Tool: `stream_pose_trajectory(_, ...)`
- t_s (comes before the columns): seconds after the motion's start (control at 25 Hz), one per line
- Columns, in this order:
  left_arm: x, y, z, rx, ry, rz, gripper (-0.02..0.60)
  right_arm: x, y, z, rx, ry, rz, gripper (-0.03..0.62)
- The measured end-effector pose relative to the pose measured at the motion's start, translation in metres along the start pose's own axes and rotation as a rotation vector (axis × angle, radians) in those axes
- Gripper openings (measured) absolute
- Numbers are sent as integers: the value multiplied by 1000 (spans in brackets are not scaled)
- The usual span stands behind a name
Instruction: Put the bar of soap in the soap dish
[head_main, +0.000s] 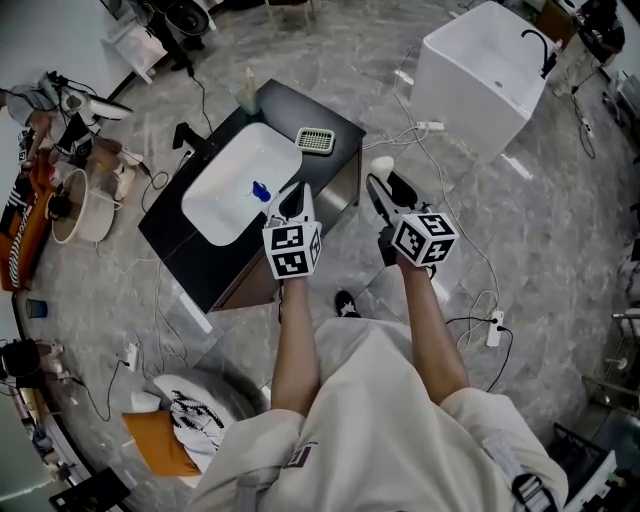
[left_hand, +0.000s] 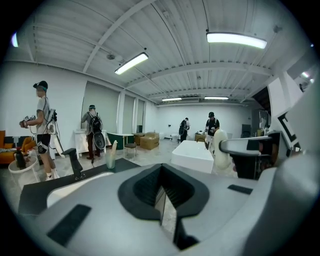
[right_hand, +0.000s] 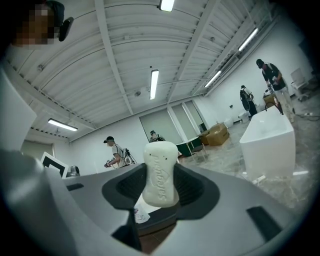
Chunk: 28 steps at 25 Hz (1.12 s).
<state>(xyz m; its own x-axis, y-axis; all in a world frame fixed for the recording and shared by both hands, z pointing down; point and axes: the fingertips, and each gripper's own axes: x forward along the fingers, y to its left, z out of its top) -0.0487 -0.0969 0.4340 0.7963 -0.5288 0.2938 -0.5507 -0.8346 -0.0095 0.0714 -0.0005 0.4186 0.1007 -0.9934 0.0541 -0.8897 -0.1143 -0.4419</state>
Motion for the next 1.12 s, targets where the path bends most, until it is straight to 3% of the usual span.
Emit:
stream_pose_trajectory(0.52, 42, 12, -24, -23, 52, -68, 5, 44, -12, -15, -2, 36, -41, 176)
stream_pose_trajectory(0.76, 70, 34, -23, -63, 73, -46, 5, 85, -19, -16, -4, 76, -25, 175)
stream_pose_trajectory(1.12, 126, 52, -26, -88, 111, 13, 5, 157, -43, -13, 15, 125, 66, 176)
